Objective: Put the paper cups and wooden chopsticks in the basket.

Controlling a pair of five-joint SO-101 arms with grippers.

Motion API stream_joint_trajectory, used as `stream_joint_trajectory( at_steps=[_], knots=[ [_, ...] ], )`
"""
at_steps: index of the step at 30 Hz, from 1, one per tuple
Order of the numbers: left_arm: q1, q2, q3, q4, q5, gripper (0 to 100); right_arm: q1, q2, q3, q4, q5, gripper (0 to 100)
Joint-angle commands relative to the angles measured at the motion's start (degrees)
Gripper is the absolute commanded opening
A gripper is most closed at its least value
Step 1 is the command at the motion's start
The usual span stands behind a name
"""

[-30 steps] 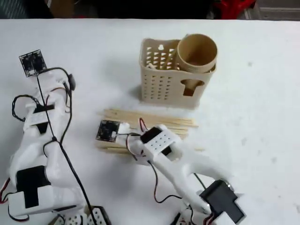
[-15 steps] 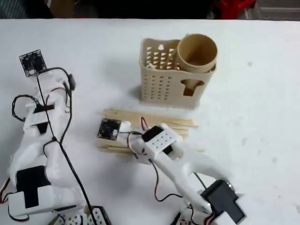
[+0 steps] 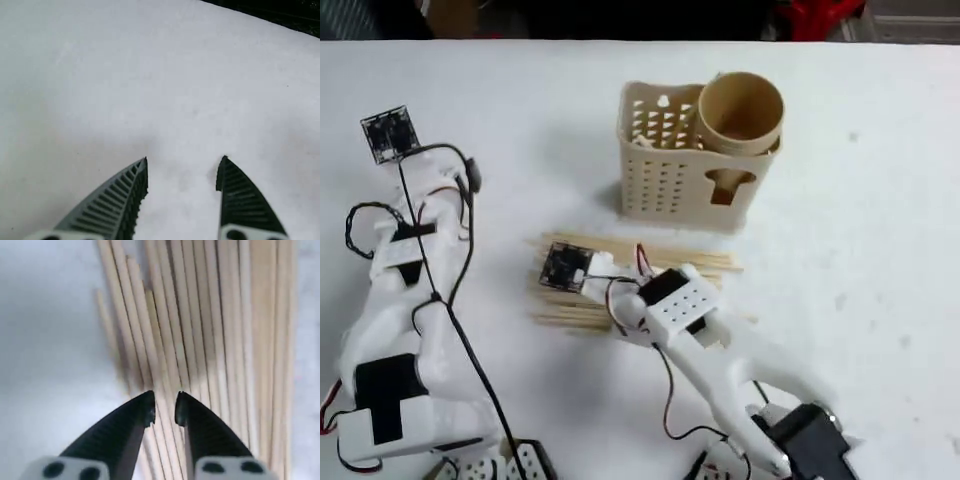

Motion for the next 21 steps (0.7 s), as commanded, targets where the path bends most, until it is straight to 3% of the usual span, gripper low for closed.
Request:
stream_joint_trajectory(
  at_steps=[1,8,21],
  knots=[
    [0.84,-0.22,-2.99,0.0,0.44,23,-0.31,-3.91,0.79,-0.22,0.26,8.4],
    [0.84,-0.22,-2.99,0.0,0.44,23,-10.33,-7.25,4.4,5.14,0.7,17.2],
    [0.84,-0.22,-2.99,0.09,0.44,23,-5.85,6.29,0.0,-0.48,1.14,14.9]
  ],
)
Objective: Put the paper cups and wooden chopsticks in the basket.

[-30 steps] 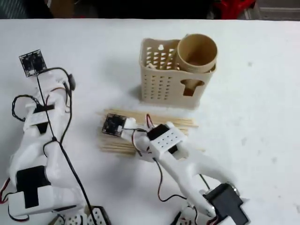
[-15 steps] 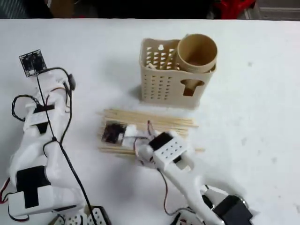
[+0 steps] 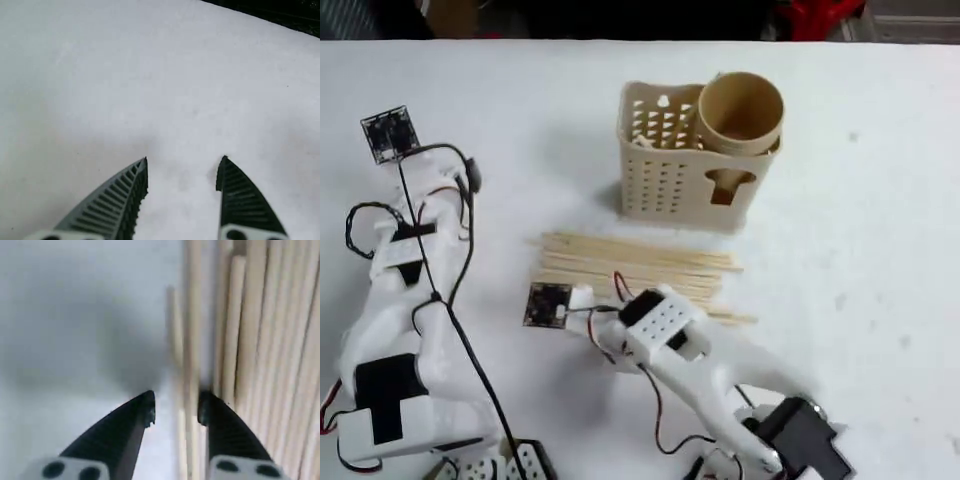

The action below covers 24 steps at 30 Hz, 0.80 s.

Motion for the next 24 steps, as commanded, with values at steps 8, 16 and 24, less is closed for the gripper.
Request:
stream_joint_trajectory(
  at_steps=[8,16,24],
  knots=[
    [0.84,-0.22,-2.99,0.09,0.44,23,0.57,1.89,-2.55,0.22,0.7,2.3],
    [0.84,-0.22,-2.99,0.09,0.44,23,0.66,1.8,-3.16,0.31,0.35,1.6],
    [0.84,-0.22,-2.99,-0.09,0.44,23,3.38,-8.92,-1.49,3.91,0.26,1.6]
  ],
)
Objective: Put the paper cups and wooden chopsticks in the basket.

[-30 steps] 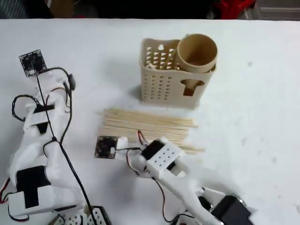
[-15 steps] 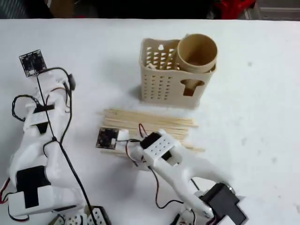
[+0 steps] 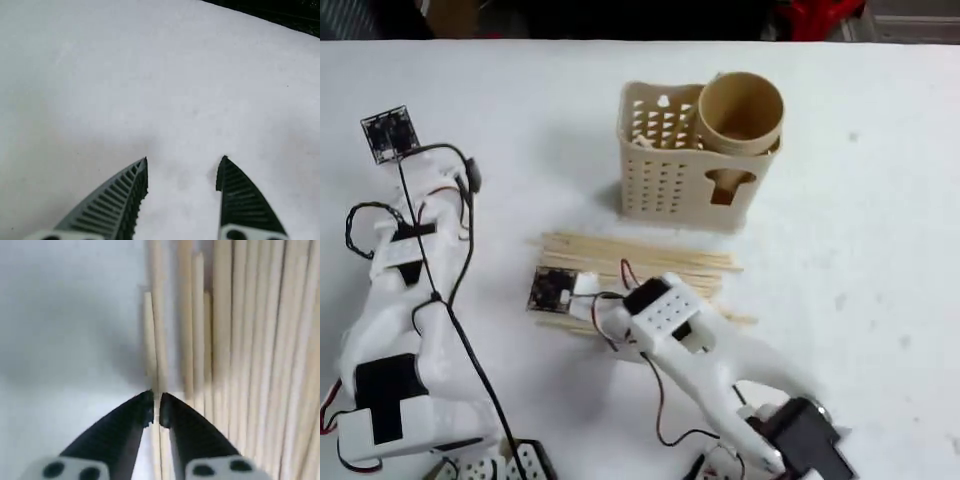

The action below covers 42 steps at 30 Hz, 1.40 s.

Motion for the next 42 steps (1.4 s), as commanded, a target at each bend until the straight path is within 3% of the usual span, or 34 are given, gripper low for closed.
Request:
stream_joint_trajectory(
  at_steps=[1,11,17,31,35,42],
  knots=[
    [0.84,-0.22,-2.99,-0.09,0.44,23,0.66,-7.87,1.58,0.22,0.26,1.6],
    [0.84,-0.22,-2.99,0.09,0.44,23,-2.33,-12.7,5.98,-1.45,0.35,2.5],
    [0.84,-0.22,-2.9,0.09,0.44,23,-4.09,-5.05,6.42,-6.02,0.62,13.9],
    [0.84,-0.22,-2.9,0.09,0.44,23,-2.51,6.99,-0.97,-4.53,0.88,9.9],
    [0.84,-0.22,-2.9,0.09,0.44,23,-4.26,6.99,-0.88,-1.19,5.98,1.2],
    [0.84,-0.22,-2.9,0.09,0.44,23,-4.44,6.9,0.0,-0.66,8.44,2.7]
  ],
)
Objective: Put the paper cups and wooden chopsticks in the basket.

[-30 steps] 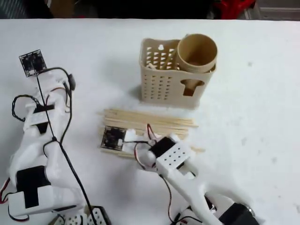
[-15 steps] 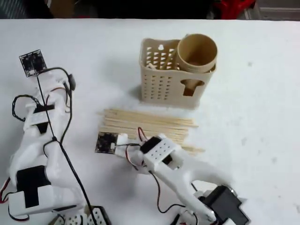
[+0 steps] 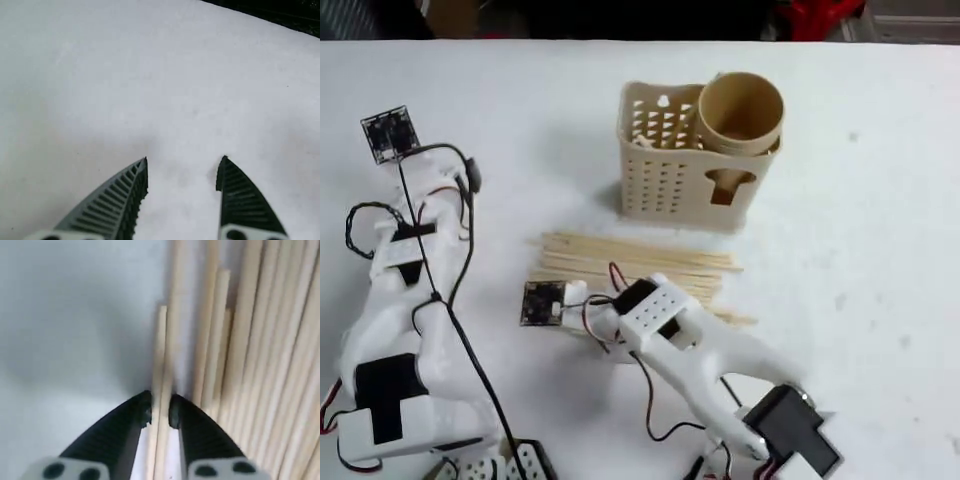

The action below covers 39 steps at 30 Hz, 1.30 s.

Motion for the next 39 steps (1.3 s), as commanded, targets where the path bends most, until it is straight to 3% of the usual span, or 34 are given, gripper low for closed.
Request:
stream_joint_trajectory(
  at_steps=[1,12,18,23,27,30,39],
  knots=[
    [0.84,-0.22,-2.9,0.09,0.44,23,-1.45,-0.4,0.79,1.98,4.13,2.8],
    [0.84,-0.22,-2.9,0.09,0.44,23,-1.1,-11.3,6.15,2.68,6.33,2.9],
    [0.84,-0.22,-2.9,0.09,0.44,23,-1.1,-7.78,6.51,-0.75,4.31,12.3],
    [0.75,-0.22,-2.81,0.09,0.44,23,-1.01,-4.97,4.75,-0.92,4.04,13.6],
    [0.75,-0.22,-2.81,0.09,0.44,23,-0.92,-5.32,4.75,-1.01,4.04,12.1],
    [0.75,-0.22,-2.81,0.09,0.44,23,1.01,-5.49,3.34,-1.19,3.87,0.6],
    [0.75,-0.22,-2.99,0.0,0.44,23,8.84,-21.41,3.96,-1.36,-5.19,1.7]
  ],
)
